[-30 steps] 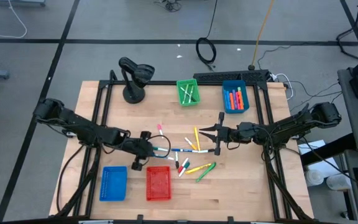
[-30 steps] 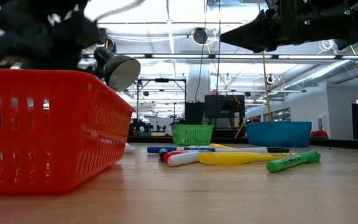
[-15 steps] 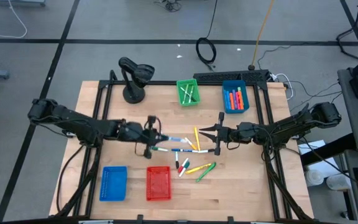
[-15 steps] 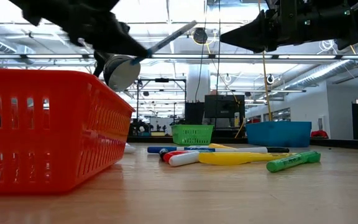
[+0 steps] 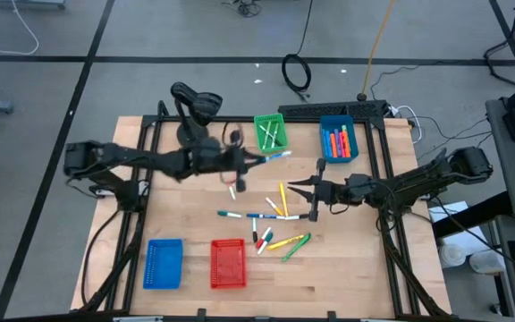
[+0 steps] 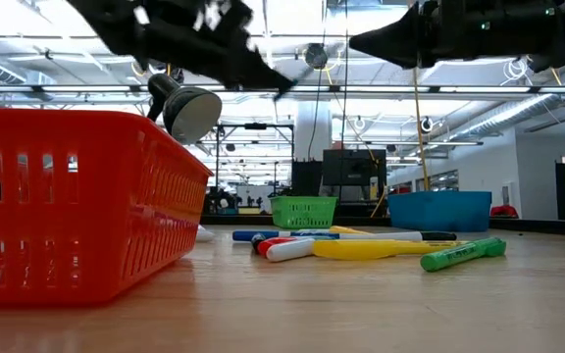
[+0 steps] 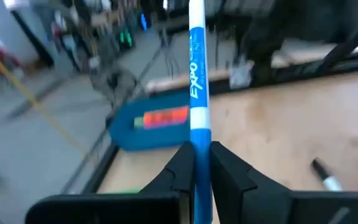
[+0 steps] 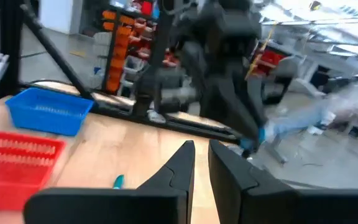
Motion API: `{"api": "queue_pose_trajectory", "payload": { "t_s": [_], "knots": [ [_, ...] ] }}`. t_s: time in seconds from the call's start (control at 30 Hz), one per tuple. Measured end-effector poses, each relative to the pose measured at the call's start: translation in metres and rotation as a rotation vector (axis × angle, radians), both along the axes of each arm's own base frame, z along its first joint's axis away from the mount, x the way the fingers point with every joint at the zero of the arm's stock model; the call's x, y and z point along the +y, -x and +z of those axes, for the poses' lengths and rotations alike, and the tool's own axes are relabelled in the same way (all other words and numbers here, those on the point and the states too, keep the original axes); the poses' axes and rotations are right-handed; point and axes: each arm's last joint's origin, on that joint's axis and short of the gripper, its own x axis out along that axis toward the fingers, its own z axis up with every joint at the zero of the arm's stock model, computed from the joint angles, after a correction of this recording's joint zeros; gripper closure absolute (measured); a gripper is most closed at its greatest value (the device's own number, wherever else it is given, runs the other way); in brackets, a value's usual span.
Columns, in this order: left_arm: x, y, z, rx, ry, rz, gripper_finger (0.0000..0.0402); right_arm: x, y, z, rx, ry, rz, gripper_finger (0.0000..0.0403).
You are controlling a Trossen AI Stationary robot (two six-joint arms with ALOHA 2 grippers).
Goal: Pick & Place Markers
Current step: Put the light blue thin dry erase marker into the green bin
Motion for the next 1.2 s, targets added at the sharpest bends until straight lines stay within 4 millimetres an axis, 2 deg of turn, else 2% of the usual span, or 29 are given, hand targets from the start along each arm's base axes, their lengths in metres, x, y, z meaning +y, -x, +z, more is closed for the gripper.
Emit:
{"api": "queue_pose_trajectory", "payload": {
  "t_s": [0.23,0.37,0.5,0.6,0.7,0.83,1.03,1.2],
  "knots": [
    [0.052,-0.044,0.005,0.074,0.108,0.089,0.0372,-0.004,0.013,0.015,-0.020,0.060,-0.170,0.0369],
    [0.085,-0.065,0.003,0.140,0.244,0.185,0.0372,-0.006,0.023,0.024,-0.033,0.060,-0.231,0.0369],
    [0.112,-0.076,-0.006,0.182,0.393,0.286,0.0372,-0.005,0.031,0.024,0.013,0.036,-0.216,0.0369],
    [0.127,-0.076,-0.020,0.211,0.533,0.381,0.0371,-0.005,0.036,0.025,0.034,0.030,-0.211,0.0369],
    [0.137,-0.067,-0.030,0.235,0.675,0.501,0.0358,-0.004,0.039,0.027,0.027,0.017,-0.202,0.0369],
    [0.144,-0.055,-0.039,0.320,0.726,0.626,0.0360,-0.002,0.041,0.029,0.011,0.012,-0.190,0.0369],
    [0.139,-0.056,-0.040,0.324,0.764,0.639,0.0371,-0.002,0.041,0.031,-0.012,0.001,-0.189,0.0369],
    [0.135,-0.058,-0.040,0.324,0.752,0.643,0.0326,-0.002,0.040,0.031,-0.007,0.000,-0.186,0.0369]
  ]
}}
